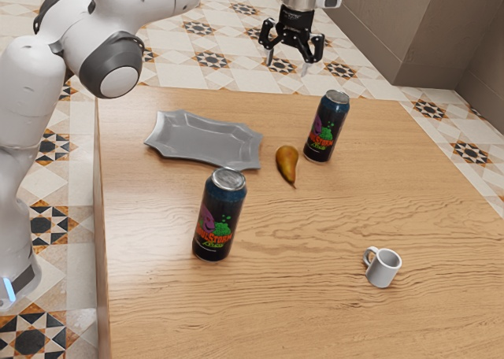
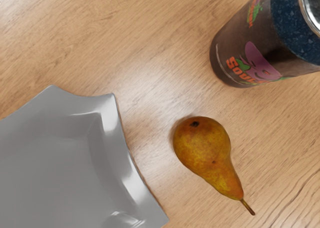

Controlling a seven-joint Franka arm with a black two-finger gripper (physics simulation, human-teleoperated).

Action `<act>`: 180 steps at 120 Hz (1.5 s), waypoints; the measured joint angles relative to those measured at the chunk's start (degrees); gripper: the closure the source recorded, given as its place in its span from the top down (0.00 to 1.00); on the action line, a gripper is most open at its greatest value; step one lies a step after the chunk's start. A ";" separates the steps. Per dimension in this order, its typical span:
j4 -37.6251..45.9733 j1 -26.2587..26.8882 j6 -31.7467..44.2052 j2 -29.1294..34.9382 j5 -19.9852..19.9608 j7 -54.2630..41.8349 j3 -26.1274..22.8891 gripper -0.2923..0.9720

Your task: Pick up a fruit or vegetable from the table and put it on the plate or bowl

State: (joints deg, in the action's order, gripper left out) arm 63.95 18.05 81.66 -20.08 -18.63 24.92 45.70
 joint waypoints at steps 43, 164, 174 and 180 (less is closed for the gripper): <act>0.01 0.00 0.21 0.00 0.00 1.83 0.00 0.77; -3.90 22.98 0.28 8.46 11.44 5.99 -0.36 0.77; -3.82 21.94 -0.74 8.07 10.52 6.11 0.06 0.77; -3.71 20.69 -1.09 7.17 10.00 6.19 0.11 0.77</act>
State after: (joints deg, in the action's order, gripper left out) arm 60.24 38.74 80.57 -12.91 -8.63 31.11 45.80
